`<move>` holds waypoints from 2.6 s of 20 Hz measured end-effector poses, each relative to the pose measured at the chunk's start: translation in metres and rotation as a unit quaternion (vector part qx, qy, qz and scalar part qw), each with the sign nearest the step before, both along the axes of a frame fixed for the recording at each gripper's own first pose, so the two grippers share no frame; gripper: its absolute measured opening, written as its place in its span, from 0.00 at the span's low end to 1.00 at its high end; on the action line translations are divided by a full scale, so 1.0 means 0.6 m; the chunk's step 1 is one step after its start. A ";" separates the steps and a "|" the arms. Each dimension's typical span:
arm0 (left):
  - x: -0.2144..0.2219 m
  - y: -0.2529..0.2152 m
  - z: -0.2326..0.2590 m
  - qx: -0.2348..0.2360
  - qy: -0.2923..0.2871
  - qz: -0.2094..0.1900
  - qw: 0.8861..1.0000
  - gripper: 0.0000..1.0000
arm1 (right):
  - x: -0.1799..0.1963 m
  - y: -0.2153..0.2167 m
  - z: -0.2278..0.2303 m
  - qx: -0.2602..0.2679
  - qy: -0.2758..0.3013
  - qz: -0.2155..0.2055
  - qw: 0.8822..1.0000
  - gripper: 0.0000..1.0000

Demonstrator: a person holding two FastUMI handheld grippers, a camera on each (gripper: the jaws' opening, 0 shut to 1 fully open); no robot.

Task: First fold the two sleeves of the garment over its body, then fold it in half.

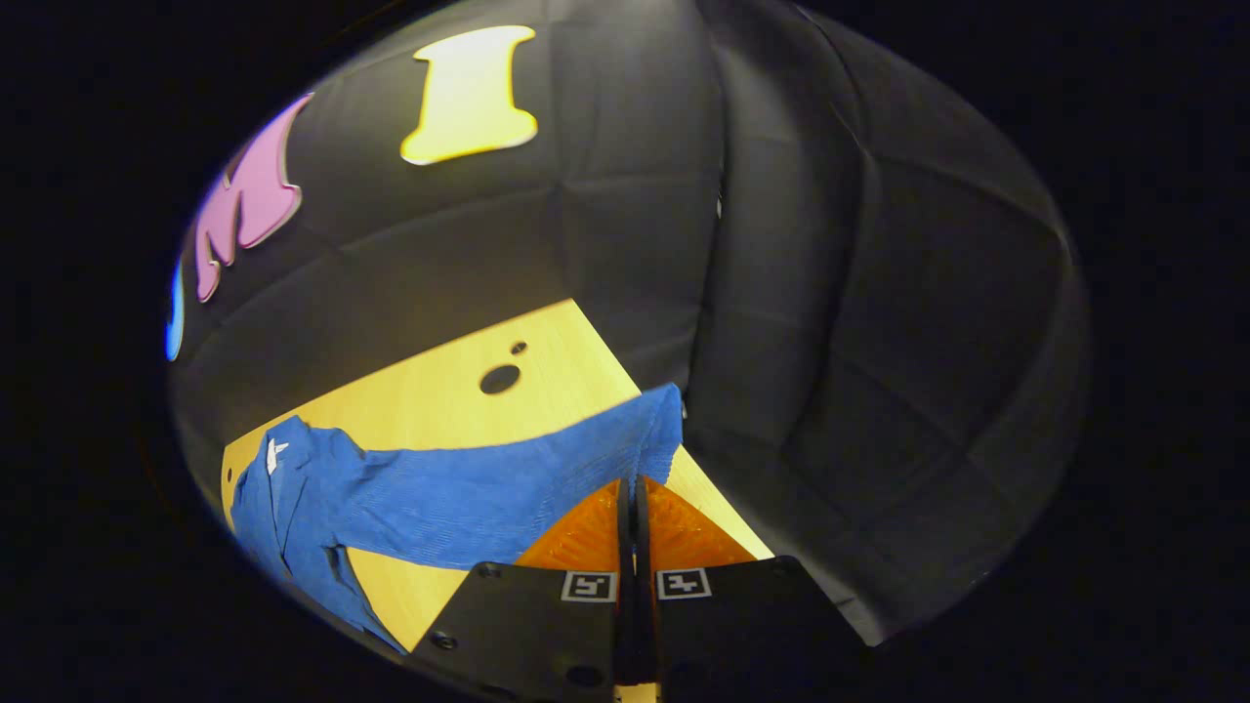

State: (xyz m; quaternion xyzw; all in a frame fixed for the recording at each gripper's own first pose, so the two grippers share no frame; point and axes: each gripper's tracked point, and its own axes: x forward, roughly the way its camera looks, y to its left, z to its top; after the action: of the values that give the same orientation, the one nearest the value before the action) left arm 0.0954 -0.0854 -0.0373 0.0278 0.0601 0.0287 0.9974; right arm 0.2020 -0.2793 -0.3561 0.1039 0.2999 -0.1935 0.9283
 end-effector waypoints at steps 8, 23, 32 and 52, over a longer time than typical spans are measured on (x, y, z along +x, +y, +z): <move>-0.061 0.202 0.004 -0.004 -0.011 -0.001 1.000 0.82 | -0.014 0.260 0.205 -0.051 -0.076 0.065 0.994 0.00; -0.199 0.620 -0.098 -0.017 0.040 0.163 0.986 0.82 | 0.178 0.985 0.136 0.101 -0.067 0.259 0.958 0.00; -0.208 0.661 -0.208 -0.079 0.159 0.255 0.950 0.84 | 0.205 1.151 -0.091 0.250 0.047 0.255 0.933 0.01; -0.100 0.808 -0.472 -0.086 0.270 0.271 0.920 0.84 | -0.035 0.852 0.369 0.071 -0.149 0.442 0.882 0.97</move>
State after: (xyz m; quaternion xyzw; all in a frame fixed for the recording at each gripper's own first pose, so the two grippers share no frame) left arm 0.0355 0.3996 -0.3208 -0.0691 0.3349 0.2837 0.8959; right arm 0.1809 0.2320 -0.1349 0.0538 0.1861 0.2765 0.9413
